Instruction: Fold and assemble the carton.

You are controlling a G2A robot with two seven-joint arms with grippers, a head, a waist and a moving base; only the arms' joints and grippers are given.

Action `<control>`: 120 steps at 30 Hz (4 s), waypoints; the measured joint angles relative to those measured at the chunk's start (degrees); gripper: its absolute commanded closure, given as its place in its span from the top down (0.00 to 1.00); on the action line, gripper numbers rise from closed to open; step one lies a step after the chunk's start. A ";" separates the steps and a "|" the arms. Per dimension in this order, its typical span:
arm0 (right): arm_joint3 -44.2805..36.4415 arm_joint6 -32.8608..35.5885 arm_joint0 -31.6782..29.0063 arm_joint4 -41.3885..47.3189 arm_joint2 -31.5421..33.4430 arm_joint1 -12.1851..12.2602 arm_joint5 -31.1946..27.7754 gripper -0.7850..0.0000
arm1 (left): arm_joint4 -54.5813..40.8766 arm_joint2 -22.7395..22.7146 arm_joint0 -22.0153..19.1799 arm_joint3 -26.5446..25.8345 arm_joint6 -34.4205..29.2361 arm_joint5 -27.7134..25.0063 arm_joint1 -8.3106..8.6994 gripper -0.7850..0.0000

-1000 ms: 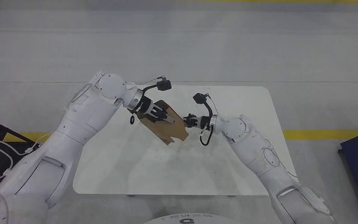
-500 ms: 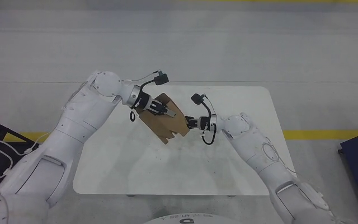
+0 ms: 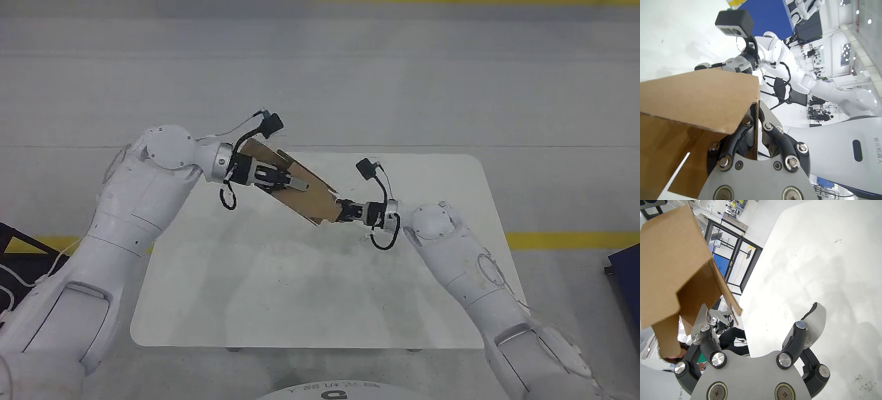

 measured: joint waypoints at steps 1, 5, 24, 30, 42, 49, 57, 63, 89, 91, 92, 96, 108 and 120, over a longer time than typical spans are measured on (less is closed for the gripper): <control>0.04 0.39 0.01 0.50 0.00 0.02 -0.26 1.00 | -0.77 -0.31 0.16 0.08 0.26 0.09 0.00 0.00; -0.44 -0.16 -0.18 0.37 -0.18 0.05 -0.70 1.00 | -1.37 -0.43 0.20 0.52 1.01 0.59 -0.16 0.00; -1.13 -15.57 -8.08 -1.39 9.33 2.38 -4.05 1.00 | 16.11 -1.90 0.52 1.52 24.87 2.27 0.14 0.00; -1.15 -15.69 -8.08 -1.52 9.33 2.38 -3.89 1.00 | 12.96 -1.94 0.48 1.89 22.73 2.32 0.14 0.00; -2.73 -6.71 -11.05 10.28 11.49 3.18 -10.87 1.00 | -16.34 -2.31 -3.72 15.68 -3.73 26.48 -2.82 0.00; -2.56 2.03 -10.25 16.86 11.13 3.36 -9.84 1.00 | -26.15 0.78 -6.64 24.00 -9.17 36.40 -5.73 0.00; -4.46 -0.87 -10.75 15.94 10.15 3.14 -8.83 1.00 | -27.14 0.36 -5.44 22.01 -7.33 37.21 -5.80 0.00; -9.76 -0.06 -11.81 15.86 7.14 2.71 -8.11 1.00 | -33.56 -0.43 -3.27 19.79 -8.52 38.81 -6.38 0.00; -22.59 -17.98 -17.20 12.91 8.71 2.32 -9.13 1.00 | -63.72 20.84 -8.53 24.64 -4.62 42.63 -6.61 0.00; -22.17 -17.70 -16.87 13.65 8.45 2.25 -9.02 1.00 | -64.63 21.93 -8.90 24.83 -5.01 42.24 -6.57 0.00; -22.01 -17.57 -16.67 13.82 8.31 2.21 -8.84 1.00 | -64.81 22.43 -9.10 24.86 -5.15 42.10 -6.54 0.00; -21.51 -17.51 -15.98 14.13 7.79 2.05 -8.14 1.00 | -64.94 24.81 -9.93 24.98 -5.35 41.90 -6.55 0.00; -20.44 -17.89 -13.90 14.07 6.64 1.63 -4.11 1.00 | -66.04 29.82 -11.99 26.37 -6.32 40.92 -6.98 0.00; -21.08 -21.86 -13.44 10.99 5.37 1.10 0.69 1.00 | -64.42 32.42 -13.37 27.81 -6.82 40.42 -7.77 0.00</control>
